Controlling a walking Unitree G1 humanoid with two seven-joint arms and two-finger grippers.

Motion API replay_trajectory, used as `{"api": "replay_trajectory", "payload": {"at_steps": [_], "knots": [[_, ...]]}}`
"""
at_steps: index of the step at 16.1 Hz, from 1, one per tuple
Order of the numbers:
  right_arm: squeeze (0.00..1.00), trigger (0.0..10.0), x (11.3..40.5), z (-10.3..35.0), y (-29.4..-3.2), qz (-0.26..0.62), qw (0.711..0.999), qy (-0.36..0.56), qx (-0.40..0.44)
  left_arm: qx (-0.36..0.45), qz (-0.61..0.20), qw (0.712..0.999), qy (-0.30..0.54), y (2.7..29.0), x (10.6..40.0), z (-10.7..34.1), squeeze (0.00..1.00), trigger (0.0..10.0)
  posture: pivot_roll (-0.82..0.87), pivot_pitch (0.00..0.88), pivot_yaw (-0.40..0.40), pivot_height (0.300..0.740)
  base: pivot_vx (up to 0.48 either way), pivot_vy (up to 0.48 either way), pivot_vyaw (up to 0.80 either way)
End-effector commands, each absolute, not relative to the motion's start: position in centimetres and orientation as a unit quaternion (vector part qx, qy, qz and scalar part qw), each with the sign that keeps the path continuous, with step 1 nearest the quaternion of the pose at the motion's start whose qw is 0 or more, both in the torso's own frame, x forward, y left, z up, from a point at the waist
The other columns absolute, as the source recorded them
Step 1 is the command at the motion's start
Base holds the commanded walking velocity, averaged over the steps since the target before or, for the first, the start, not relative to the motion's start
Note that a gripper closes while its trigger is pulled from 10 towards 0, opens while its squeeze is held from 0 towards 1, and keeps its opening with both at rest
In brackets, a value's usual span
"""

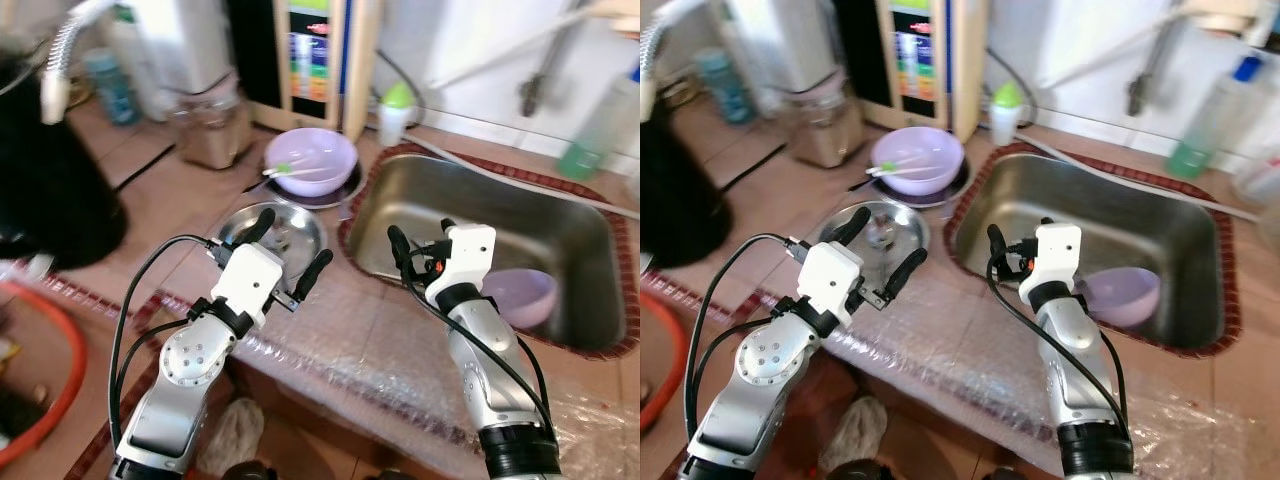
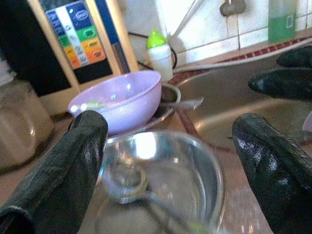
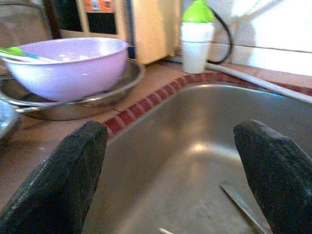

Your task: Kitchen organization

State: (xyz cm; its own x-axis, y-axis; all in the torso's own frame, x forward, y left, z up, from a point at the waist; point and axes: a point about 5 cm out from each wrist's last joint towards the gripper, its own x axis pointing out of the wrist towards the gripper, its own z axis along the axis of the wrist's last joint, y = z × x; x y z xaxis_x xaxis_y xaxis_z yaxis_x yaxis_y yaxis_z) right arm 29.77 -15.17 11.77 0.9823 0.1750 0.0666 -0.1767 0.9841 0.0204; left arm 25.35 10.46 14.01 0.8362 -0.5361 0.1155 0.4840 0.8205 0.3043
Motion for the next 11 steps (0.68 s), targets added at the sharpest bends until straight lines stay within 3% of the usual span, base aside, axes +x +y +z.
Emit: {"api": "replay_trajectory", "payload": {"at_steps": [1,5,11], "knots": [[0.0,10.0,29.73,11.42,-15.28,0.084,0.996,-0.025,0.013,0.136,-0.269,0.949,-0.096,10.45,25.49,14.11,0.0,10.0,0.0,0.0,0.027,0.74,-0.345,-0.27,0.0],[0.0,10.0,29.92,11.53,-15.29,0.083,0.996,-0.027,0.011,0.137,-0.27,0.948,-0.096,10.47,25.57,14.17,0.0,10.0,0.01,0.0,0.028,0.74,-0.153,-0.262,0.0],[0.0,10.0,30.29,11.73,-15.34,0.072,0.997,-0.035,0.007,0.132,-0.27,0.948,-0.102,10.66,25.88,14.54,0.0,10.0,0.01,0.0,0.03,0.74,0.0,0.0,0.0]]}}
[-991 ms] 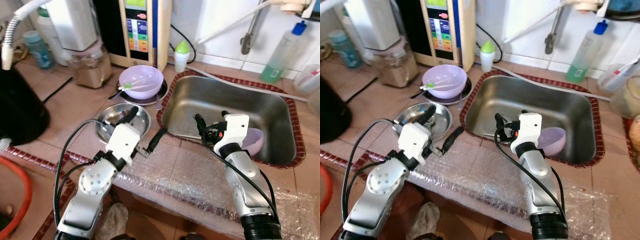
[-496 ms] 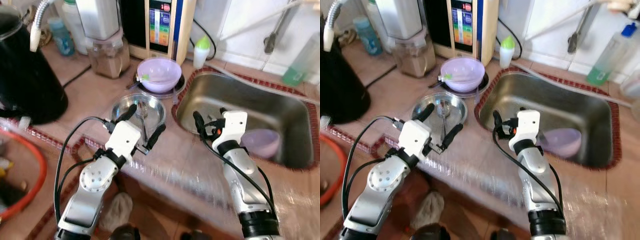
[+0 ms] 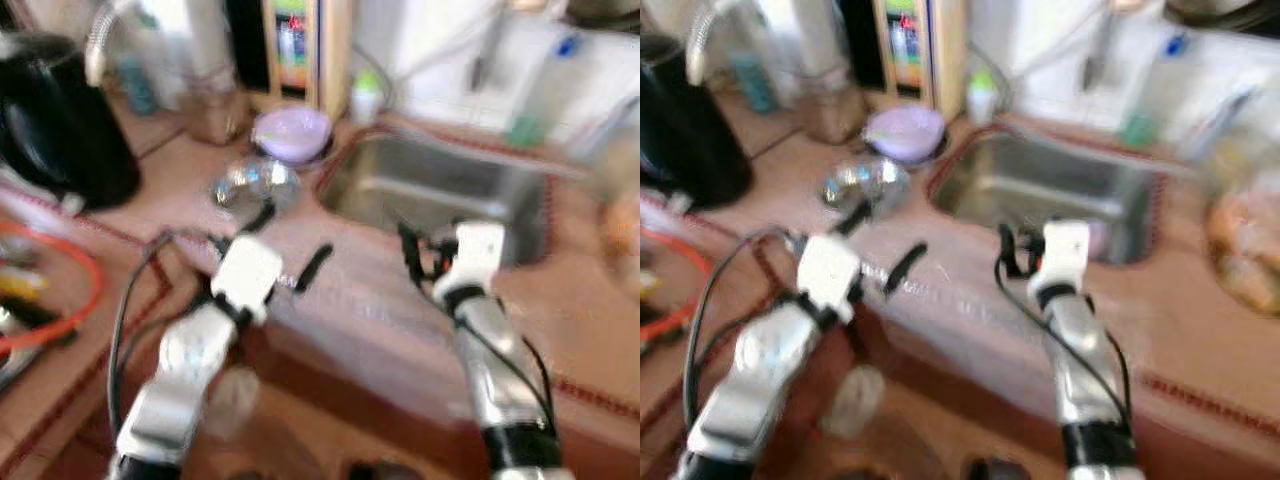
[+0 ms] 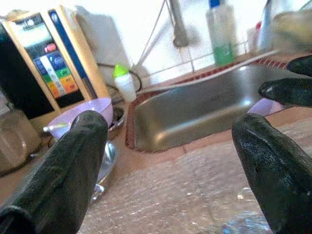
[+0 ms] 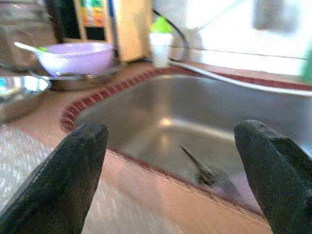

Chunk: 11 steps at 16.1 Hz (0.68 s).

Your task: Kitchen organization

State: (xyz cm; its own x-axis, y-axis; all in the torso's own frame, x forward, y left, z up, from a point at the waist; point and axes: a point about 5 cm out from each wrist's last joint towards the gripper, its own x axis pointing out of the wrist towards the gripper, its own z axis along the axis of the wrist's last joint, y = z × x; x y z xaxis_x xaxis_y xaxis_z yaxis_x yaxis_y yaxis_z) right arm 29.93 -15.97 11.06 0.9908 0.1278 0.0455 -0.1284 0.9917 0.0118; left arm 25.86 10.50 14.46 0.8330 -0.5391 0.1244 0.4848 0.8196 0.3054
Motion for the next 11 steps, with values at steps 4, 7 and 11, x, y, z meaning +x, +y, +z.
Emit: {"api": "replay_trajectory", "payload": {"at_steps": [4,7,11], "knots": [[0.0,10.0,30.2,11.6,-15.4,0.071,0.997,-0.035,0.006,0.116,-0.264,0.952,-0.107,10.7,26.1,14.9,0.0,10.0,0.01,0.0,0.032,0.74,0.0,0.0,0.0],[0.0,10.0,30.1,11.5,-15.2,0.078,0.996,-0.036,0.006,0.109,-0.242,0.958,-0.103,11.1,26.4,14.8,0.0,10.0,0.01,0.0,0.037,0.74,0.0,0.0,0.0],[0.0,10.0,29.9,11.4,-15.0,0.086,0.996,-0.031,0.012,0.108,-0.193,0.971,-0.091,12.6,27.2,14.2,0.0,10.0,0.01,0.0,0.036,0.74,0.0,0.0,0.0]]}}
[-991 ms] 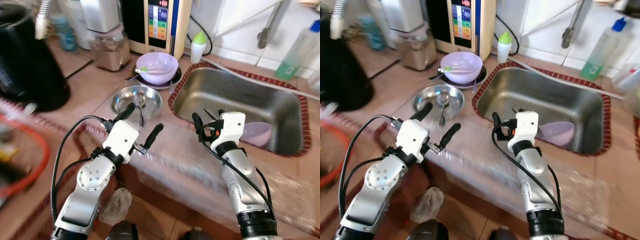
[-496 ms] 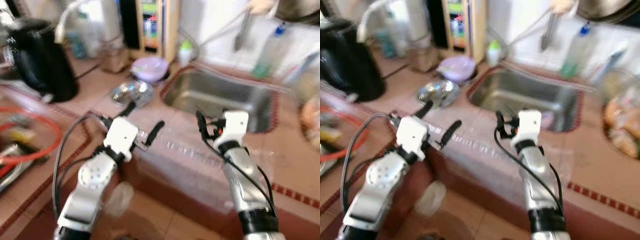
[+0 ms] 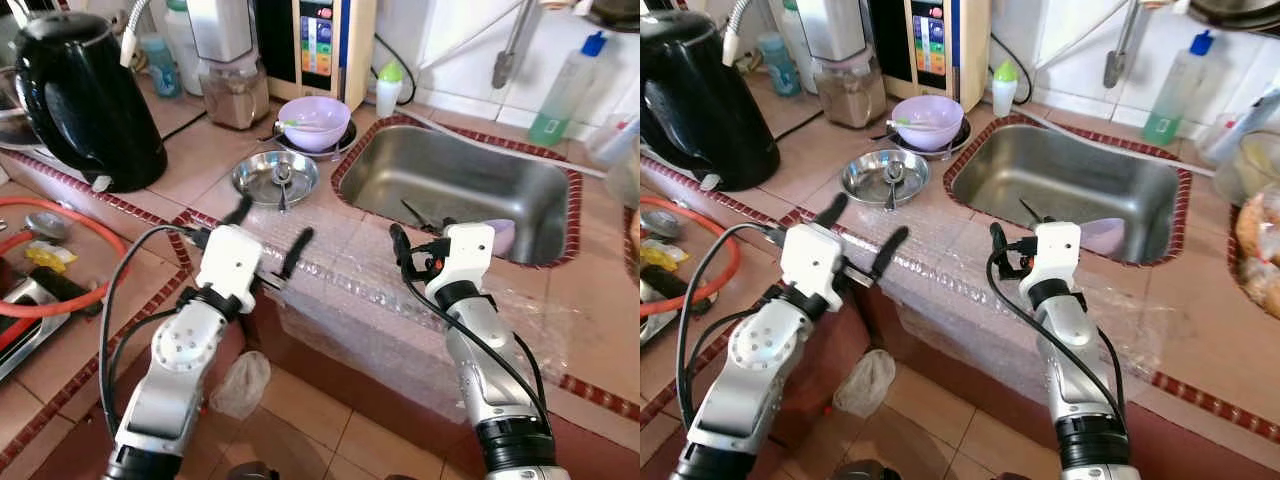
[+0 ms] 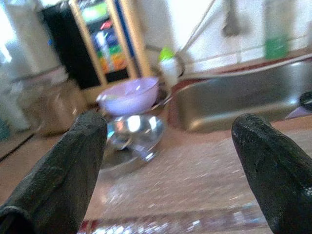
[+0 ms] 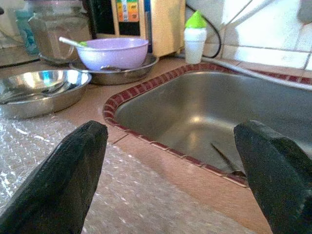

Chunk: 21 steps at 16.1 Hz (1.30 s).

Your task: Kitchen organization

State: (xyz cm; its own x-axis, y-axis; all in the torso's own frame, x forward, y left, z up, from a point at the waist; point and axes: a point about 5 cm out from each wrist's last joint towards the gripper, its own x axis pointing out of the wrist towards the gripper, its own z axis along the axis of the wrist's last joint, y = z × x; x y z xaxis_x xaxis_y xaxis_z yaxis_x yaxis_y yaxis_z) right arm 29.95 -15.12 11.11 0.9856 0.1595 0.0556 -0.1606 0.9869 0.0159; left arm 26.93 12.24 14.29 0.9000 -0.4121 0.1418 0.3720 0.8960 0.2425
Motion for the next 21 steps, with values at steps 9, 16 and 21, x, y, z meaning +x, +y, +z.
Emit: {"api": "replay_trajectory", "payload": {"at_steps": [9,16,21], "knots": [[0.0,10.0,29.1,11.4,-14.5,0.117,0.992,-0.036,0.008,0.094,-0.188,0.972,-0.107,12.5,29.8,14.7,0.0,10.0,-0.02,0.0,0.049,0.74,0.0,0.0,0.0],[0.0,10.0,29.2,11.5,-14.3,0.116,0.993,-0.037,0.011,0.086,-0.206,0.968,-0.113,12.3,28.7,14.6,0.0,10.0,0.0,0.0,0.047,0.74,0.37,0.0,0.0],[0.0,10.0,29.2,11.5,-14.2,0.118,0.992,-0.036,0.012,0.089,-0.21,0.967,-0.114,12.4,28.5,14.6,0.0,10.0,0.0,0.0,0.046,0.74,0.445,0.0,0.0]]}}
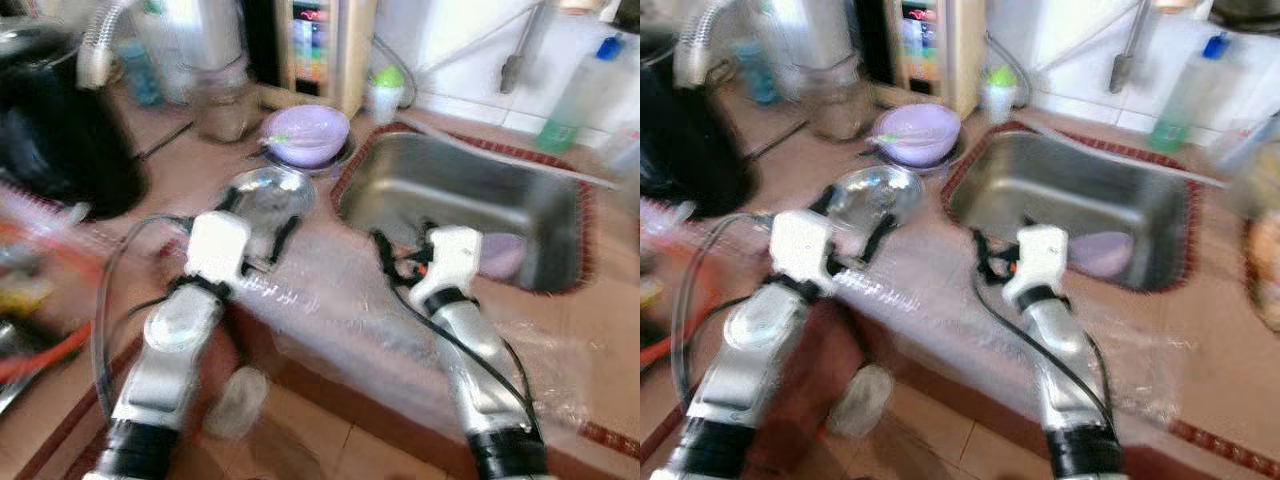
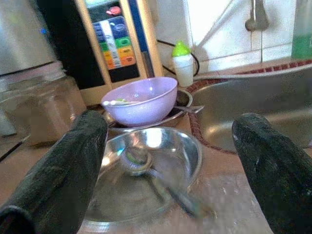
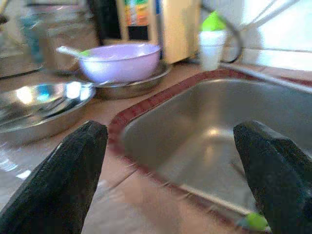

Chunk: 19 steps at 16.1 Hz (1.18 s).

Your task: Kitchen organization

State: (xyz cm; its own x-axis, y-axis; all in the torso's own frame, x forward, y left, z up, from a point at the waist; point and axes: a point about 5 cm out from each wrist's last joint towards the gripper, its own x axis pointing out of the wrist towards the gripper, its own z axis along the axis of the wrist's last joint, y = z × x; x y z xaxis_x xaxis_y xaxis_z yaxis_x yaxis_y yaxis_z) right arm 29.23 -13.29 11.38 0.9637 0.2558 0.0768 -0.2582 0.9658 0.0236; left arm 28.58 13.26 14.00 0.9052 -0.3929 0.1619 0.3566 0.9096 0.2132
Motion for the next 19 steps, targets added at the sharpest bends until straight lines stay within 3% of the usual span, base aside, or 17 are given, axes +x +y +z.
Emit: {"api": "replay_trajectory", "payload": {"at_steps": [1,10,19], "knots": [[0.0,10.0,29.2,11.5,-14.2,0.117,0.992,-0.036,0.012,0.089,-0.211,0.967,-0.113,12.3,28.5,14.6,0.0,10.0,0.0,0.0,0.047,0.74,0.428,0.0,0.0],[0.0,10.0,29.1,11.2,-14.4,0.117,0.993,-0.029,0.01,0.07,-0.208,0.971,-0.096,11.7,26.2,13.2,0.0,10.0,0.0,0.0,0.042,0.74,0.045,0.0,0.0],[0.0,10.0,29.3,11.3,-14.2,0.119,0.992,-0.029,0.009,0.107,-0.186,0.973,-0.087,12.0,25.9,13.0,0.0,10.0,0.0,0.0,0.04,0.74,0.0,0.0,0.0]]}}
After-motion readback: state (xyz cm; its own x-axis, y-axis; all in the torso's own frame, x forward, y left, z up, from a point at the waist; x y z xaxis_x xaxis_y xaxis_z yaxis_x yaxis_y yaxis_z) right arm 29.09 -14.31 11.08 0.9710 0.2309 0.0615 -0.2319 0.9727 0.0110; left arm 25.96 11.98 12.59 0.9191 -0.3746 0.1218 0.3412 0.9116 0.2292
